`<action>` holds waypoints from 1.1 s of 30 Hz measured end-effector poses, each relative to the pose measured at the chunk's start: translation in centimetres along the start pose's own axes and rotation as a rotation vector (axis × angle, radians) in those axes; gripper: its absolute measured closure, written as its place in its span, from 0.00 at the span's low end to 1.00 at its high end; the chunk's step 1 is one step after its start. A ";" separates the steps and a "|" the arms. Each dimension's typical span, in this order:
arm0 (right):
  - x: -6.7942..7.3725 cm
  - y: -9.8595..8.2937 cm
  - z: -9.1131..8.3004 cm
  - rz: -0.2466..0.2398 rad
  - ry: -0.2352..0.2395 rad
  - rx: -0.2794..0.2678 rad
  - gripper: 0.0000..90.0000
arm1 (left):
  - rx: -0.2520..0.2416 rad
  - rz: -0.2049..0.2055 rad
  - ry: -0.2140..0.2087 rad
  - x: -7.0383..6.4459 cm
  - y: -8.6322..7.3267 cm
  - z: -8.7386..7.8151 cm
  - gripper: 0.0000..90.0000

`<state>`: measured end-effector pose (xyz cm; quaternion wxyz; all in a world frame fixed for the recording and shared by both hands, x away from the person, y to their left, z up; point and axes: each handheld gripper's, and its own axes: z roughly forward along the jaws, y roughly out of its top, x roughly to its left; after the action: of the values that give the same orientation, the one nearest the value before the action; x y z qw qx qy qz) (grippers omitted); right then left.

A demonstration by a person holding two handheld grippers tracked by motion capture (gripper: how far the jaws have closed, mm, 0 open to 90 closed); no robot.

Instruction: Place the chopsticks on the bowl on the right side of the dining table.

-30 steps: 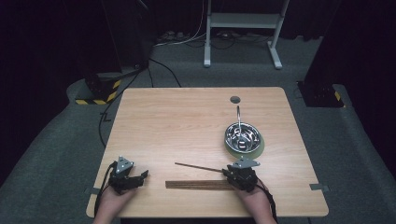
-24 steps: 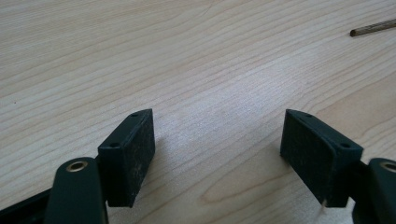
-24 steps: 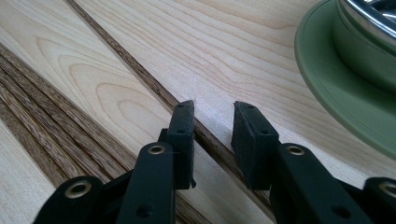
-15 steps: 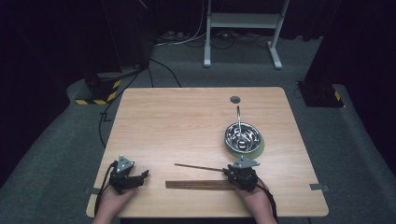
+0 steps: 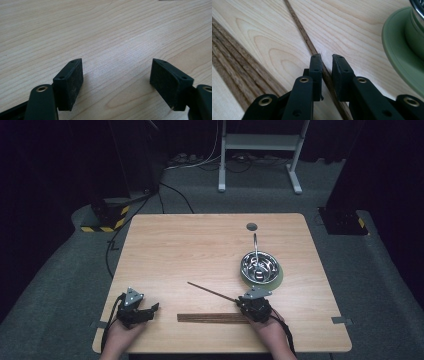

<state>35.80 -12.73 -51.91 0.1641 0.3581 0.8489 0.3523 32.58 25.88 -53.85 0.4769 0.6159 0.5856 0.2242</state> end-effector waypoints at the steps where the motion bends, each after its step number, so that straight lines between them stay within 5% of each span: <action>1: 0.0 0.2 0.1 -0.006 0.002 0.003 0.88 | -0.003 0.002 0.001 0.0 0.0 0.0 0.30; 14: -0.3 1.7 0.9 -0.029 0.014 0.056 0.92 | 0.006 0.013 -0.017 0.0 0.0 0.1 0.30; 21: -0.5 2.6 1.0 -0.017 0.027 0.054 0.78 | 0.007 0.013 -0.018 0.0 0.0 0.1 0.30; 33: -0.7 4.3 2.8 -0.022 0.052 0.105 0.72 | 0.006 0.011 -0.016 0.0 0.0 0.1 0.30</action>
<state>39.91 -9.81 -50.82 0.1269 0.3476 0.8741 0.3147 32.63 25.82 -53.85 0.4784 0.6223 0.5790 0.2204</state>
